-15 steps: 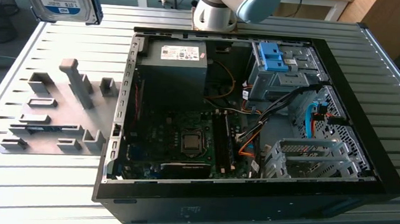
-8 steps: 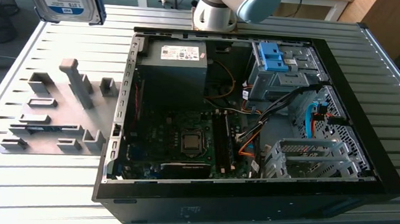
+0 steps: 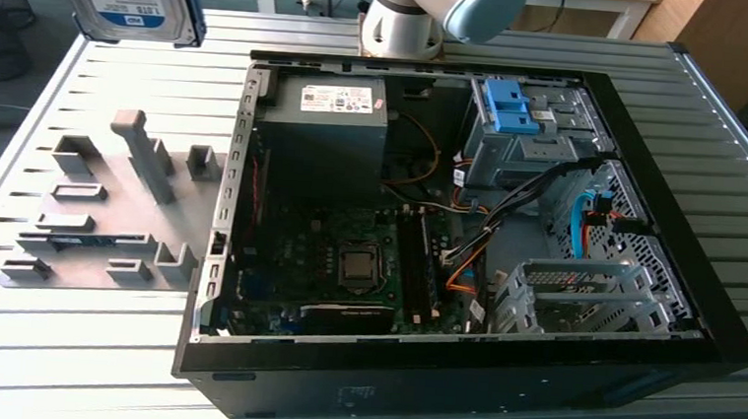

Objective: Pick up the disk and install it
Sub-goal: 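Pick up the disk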

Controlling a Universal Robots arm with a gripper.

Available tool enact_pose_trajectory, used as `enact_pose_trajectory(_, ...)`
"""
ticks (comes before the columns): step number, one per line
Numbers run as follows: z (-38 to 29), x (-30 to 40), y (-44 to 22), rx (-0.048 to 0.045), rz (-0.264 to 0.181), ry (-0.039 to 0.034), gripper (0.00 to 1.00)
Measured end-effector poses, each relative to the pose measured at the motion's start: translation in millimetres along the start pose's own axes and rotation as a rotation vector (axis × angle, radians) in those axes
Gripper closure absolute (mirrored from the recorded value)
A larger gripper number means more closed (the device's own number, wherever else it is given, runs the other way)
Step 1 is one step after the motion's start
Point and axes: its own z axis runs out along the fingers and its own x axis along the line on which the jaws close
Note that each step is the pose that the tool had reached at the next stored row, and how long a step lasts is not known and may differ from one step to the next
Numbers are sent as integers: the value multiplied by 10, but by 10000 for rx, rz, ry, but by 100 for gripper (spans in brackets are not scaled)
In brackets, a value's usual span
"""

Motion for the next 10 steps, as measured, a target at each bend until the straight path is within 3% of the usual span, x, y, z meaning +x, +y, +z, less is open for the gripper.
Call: enact_pose_trajectory(10, 0, -3, -77, 0, -1, 0, 64)
